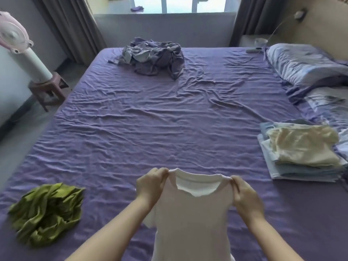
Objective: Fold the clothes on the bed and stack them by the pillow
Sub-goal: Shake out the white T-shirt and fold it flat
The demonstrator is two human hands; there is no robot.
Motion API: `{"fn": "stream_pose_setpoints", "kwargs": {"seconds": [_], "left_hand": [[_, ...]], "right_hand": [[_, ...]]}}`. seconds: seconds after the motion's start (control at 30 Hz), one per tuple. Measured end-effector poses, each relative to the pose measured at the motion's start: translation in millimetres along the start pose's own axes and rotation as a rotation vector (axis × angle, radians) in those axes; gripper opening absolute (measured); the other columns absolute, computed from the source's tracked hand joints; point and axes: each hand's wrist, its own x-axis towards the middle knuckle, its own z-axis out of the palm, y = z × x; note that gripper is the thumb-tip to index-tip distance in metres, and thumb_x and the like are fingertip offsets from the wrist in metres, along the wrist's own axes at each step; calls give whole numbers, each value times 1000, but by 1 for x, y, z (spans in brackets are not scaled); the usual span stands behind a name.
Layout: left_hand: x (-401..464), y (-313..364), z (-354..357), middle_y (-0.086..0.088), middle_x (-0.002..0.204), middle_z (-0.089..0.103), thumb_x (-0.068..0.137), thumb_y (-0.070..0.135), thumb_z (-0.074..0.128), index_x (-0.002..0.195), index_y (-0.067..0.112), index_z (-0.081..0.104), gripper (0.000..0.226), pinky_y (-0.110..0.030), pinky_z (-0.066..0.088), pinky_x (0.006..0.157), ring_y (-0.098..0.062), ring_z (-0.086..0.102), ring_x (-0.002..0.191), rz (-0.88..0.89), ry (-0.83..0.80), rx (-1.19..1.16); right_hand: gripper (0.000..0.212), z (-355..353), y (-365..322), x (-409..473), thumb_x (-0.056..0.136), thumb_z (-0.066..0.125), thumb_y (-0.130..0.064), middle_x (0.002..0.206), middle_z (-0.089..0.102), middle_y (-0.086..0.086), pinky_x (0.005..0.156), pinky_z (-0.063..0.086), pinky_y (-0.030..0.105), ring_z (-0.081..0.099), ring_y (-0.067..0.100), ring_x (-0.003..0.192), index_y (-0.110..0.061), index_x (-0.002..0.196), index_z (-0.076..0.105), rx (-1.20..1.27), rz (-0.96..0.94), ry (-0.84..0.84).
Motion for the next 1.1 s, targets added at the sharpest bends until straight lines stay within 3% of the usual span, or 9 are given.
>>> {"fn": "stream_pose_setpoints", "kwargs": {"seconds": [0.13,0.33,0.43,0.67,0.97,1.03,1.1], "left_hand": [[50,-9,30,2,85,59,94,51,42,92,28,64,33,-27,35,54,-22,63,73,-7,12,84],[117,-19,71,3,76,54,92,50,48,81,25,66,33,-25,31,52,-20,56,64,16,24,155],[153,-20,92,0,72,54,91,46,53,77,22,67,31,-25,30,52,-22,55,64,35,53,185],[219,-30,156,-5,85,64,95,38,51,89,20,72,29,-33,22,68,-28,55,81,-5,52,353],[262,-42,179,-1,89,63,95,42,47,92,26,70,29,-34,18,72,-26,53,84,-64,43,433],[260,-36,184,-2,99,62,94,40,48,97,25,69,25,-37,24,80,-27,51,94,-95,26,403],[247,-24,192,-8,109,62,89,27,61,104,20,69,19,-45,30,97,-32,53,105,-50,118,264]], "right_hand": [[19,24,6,42,96,43,-37,106,68,-3,74,46,39,63,28,97,-32,104,59,-71,29,-21],[28,47,24,112,96,36,-47,95,66,-5,64,38,32,63,26,87,-27,97,57,-297,-22,-53],[31,63,32,157,95,35,-49,95,65,-6,67,42,33,63,25,86,-26,97,56,-342,-63,-73],[30,130,51,237,96,37,-47,94,62,-5,64,40,31,62,23,87,-25,96,58,-360,-91,-85],[31,164,64,284,96,37,-46,93,61,-3,64,38,32,60,26,86,-23,96,58,-313,-74,-69],[27,170,65,285,95,40,-45,99,62,-3,68,41,33,60,26,92,-23,101,56,-281,-62,-150],[29,172,70,279,94,45,-43,108,62,0,76,44,36,60,28,98,-21,110,53,-272,-53,-198]]}}
